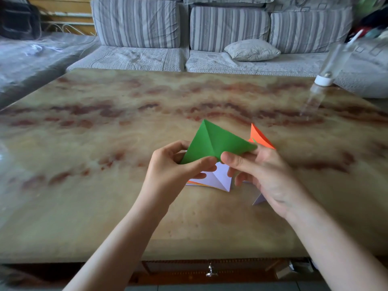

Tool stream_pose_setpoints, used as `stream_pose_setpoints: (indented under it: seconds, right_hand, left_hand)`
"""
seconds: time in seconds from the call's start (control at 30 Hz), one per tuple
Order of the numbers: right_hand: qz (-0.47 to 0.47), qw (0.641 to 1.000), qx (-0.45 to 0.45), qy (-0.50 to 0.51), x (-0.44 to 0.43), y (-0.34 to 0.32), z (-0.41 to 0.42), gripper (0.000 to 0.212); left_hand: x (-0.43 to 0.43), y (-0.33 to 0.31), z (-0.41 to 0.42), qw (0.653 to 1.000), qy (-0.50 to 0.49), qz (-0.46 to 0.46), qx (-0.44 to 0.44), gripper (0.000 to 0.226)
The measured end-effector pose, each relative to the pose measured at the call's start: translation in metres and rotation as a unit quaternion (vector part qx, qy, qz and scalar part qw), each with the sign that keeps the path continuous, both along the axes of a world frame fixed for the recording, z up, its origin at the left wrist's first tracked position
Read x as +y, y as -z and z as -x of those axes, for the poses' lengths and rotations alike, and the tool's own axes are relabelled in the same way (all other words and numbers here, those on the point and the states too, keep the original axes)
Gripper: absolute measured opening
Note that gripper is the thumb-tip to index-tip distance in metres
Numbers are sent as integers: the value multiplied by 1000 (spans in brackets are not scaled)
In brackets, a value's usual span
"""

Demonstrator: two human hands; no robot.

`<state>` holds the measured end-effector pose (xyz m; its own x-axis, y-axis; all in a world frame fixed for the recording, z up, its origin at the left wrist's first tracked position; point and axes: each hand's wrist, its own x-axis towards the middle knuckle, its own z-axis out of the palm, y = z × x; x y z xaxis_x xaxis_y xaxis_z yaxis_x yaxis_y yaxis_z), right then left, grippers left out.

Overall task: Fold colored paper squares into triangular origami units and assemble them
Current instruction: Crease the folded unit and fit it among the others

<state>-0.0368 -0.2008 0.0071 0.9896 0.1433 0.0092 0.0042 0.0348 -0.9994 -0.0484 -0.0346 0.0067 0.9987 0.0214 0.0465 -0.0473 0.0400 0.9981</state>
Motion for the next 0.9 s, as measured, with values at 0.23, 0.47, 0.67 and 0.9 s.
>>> stream_pose_setpoints:
  seconds: [0.23,0.47,0.67,0.9]
  right_hand:
    - [-52,998,28,0,1,1,-2,29]
    - [-36,999,16,-1,12,7,1,25]
    - [-21,999,-2,25,11,5,-1,23]
    - [-18,999,11,40,4,4,-4,26]
  left_hand:
    - [3,-3,0,1000,-10,29,4,22]
    - [-2,-1,5,999,-11,35,18,14]
    - [-4,-1,6,999,-21,24,6,11]
    - [-6,-1,5,999,-25,25,6,10]
